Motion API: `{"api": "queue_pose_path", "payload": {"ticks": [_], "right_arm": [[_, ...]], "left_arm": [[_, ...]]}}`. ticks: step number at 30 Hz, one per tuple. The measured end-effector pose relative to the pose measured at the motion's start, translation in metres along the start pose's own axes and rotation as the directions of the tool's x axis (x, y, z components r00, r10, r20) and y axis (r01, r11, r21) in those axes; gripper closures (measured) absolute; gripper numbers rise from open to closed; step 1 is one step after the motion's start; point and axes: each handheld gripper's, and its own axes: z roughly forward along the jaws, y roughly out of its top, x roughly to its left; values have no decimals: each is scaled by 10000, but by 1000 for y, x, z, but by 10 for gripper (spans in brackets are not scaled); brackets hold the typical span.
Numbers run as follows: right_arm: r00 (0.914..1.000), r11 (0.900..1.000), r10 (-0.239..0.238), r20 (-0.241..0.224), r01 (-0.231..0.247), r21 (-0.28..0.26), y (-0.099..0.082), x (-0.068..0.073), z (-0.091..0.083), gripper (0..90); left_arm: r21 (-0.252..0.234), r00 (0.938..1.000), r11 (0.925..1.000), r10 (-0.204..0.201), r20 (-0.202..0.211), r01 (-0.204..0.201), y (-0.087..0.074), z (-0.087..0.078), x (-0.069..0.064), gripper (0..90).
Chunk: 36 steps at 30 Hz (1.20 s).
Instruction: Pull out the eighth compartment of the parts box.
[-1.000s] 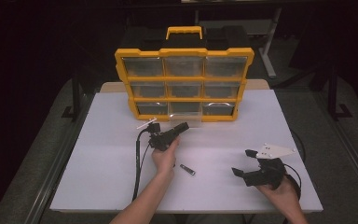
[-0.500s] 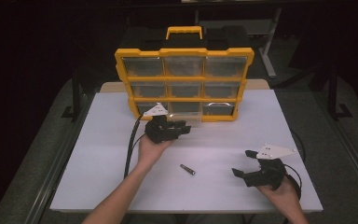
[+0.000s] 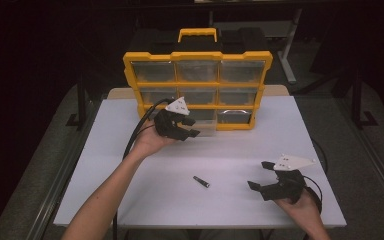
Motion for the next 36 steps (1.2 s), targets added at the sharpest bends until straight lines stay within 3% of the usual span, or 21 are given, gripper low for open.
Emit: {"api": "queue_pose_path", "payload": {"ticks": [5, 9, 11, 15, 17, 29, 36], "right_arm": [[10000, 10000, 9, -24, -9, -15, 0, 0, 1, 138], [10000, 10000, 31, -51, -31, -15, 0, 0, 0, 139], [10000, 10000, 60, -64, -60, 2, 0, 0, 0, 138], [9999, 10000, 88, -114, -88, 9, 0, -1, 0, 138], [9999, 10000, 28, -122, -28, -9, 0, -1, 0, 139], [9999, 10000, -24, -151, 24, -22, 0, -1, 1, 139], [9998, 10000, -11, -180, 10, -26, 0, -1, 2, 138]], "left_arm": [[585, 9994, 9978, 305, 163, -314, 8, 8, 16, 552], [986, 9989, 9940, 470, 47, -472, 11, 16, 25, 558], [915, 9995, 9954, 254, 184, -270, 12, 21, 30, 562], [1130, 9988, 9932, 233, 427, -280, 12, 24, 37, 562], [1038, 9987, 9946, -49, 504, -4, 11, 28, 38, 564], [1583, 9961, 9874, -189, 860, 50, 4, 44, 45, 601], [1571, 9924, 9874, -377, 1169, 190, 1, 50, 46, 611]]}}
